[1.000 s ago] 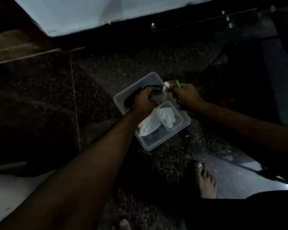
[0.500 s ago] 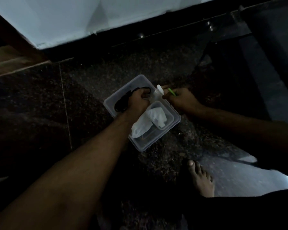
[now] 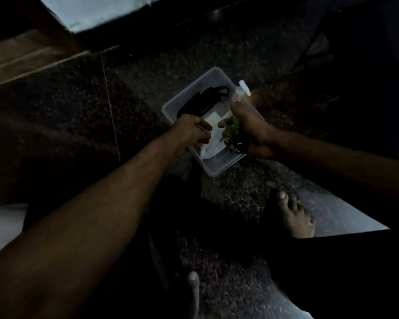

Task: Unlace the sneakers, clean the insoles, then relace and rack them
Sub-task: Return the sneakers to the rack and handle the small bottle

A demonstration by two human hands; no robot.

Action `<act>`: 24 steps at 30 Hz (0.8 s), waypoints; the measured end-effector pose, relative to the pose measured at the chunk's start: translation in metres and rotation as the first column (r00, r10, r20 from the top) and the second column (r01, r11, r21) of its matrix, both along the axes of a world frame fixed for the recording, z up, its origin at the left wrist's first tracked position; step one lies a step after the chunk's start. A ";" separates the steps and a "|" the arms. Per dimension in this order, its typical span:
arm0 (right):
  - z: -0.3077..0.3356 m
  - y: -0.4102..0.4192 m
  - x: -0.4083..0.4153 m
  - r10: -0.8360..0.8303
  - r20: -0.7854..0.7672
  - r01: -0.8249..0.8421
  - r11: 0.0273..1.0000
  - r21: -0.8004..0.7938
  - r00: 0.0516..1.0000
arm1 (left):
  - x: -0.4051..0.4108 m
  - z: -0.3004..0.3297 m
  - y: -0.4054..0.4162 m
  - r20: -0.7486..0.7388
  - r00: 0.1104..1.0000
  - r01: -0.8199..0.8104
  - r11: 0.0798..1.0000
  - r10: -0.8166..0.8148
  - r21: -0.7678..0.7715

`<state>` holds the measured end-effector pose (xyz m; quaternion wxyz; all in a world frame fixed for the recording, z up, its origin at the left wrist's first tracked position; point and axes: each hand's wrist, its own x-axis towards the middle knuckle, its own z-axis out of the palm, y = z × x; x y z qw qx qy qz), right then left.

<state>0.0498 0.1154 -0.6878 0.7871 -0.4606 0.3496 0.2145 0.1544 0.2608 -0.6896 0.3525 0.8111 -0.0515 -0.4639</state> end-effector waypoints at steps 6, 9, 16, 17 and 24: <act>-0.025 0.013 0.013 0.605 0.080 -0.418 0.633 -0.652 0.792 | 0.012 -0.011 0.000 -0.192 0.945 -0.264 0.964 0.265 0.029; -0.036 0.023 0.022 0.880 -0.109 -0.480 0.145 -0.865 0.462 | 0.022 -0.015 0.001 -0.076 0.972 -0.223 0.975 0.221 -0.009; -0.056 0.031 0.017 0.939 -0.275 -0.499 -0.142 -0.855 0.204 | 0.024 -0.024 0.008 0.072 0.986 -0.144 0.982 0.153 -0.120; -0.056 0.031 0.018 0.942 -0.291 -0.487 -0.179 -0.855 0.164 | 0.024 -0.024 0.009 0.094 0.985 -0.131 0.983 0.143 -0.125; -0.030 0.007 0.019 0.870 -0.114 -0.280 0.029 -0.959 0.479 | 0.018 -0.036 0.004 0.211 0.903 -0.354 0.926 0.375 -0.130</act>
